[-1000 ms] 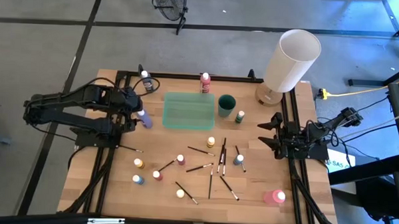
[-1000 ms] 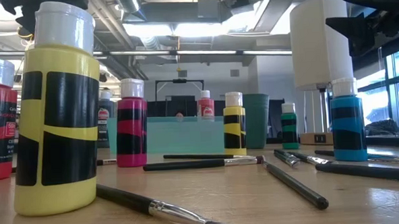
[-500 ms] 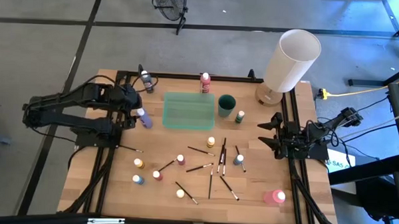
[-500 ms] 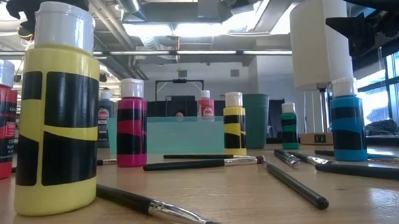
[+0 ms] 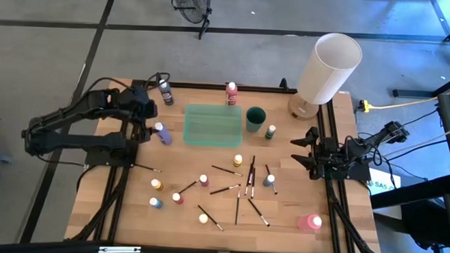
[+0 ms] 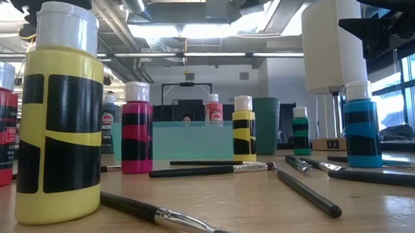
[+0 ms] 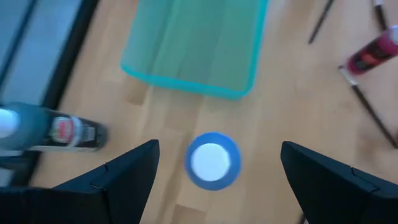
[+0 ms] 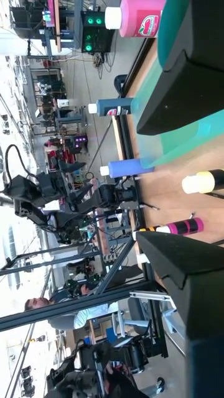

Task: Pick & Place Paint Supplies
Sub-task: Put the big light blue paint bottle into the green bin

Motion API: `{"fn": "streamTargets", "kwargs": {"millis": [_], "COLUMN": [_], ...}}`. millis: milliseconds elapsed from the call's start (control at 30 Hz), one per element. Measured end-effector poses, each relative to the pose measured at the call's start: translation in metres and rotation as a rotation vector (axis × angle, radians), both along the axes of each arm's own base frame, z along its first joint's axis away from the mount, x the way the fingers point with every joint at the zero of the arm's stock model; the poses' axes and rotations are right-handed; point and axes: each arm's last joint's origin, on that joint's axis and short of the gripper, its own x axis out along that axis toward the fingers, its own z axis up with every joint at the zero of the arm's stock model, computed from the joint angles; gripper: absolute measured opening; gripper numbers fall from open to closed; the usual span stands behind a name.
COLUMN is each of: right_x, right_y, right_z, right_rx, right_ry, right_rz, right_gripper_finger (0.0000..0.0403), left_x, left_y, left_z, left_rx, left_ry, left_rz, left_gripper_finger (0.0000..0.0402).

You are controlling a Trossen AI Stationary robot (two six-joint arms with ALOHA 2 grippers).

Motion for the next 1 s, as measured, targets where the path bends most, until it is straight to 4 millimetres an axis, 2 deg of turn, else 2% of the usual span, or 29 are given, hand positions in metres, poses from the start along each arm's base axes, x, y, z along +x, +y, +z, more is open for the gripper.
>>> {"fn": "streamTargets", "kwargs": {"millis": [267, 600, 1000], "right_x": [0.0, 0.0, 0.0], "right_y": [0.0, 0.0, 0.0], "right_z": [0.0, 0.0, 0.0], "right_rx": [0.0, 0.0, -0.002], "right_ry": [0.001, 0.001, 0.003], "right_rz": [0.0, 0.0, 0.0], "right_gripper_finger": [0.0271, 0.027, 0.027], "left_x": [0.002, 0.009, 0.011], "left_y": [0.004, 0.009, 0.011], "left_z": [-0.027, -0.042, -0.044], "left_rx": [-0.054, -0.002, 0.006], "left_ry": [0.082, 0.115, 0.123], "left_rz": [0.018, 0.005, 0.049], "left_gripper_finger": [0.0334, 0.0334, 0.0334]}}
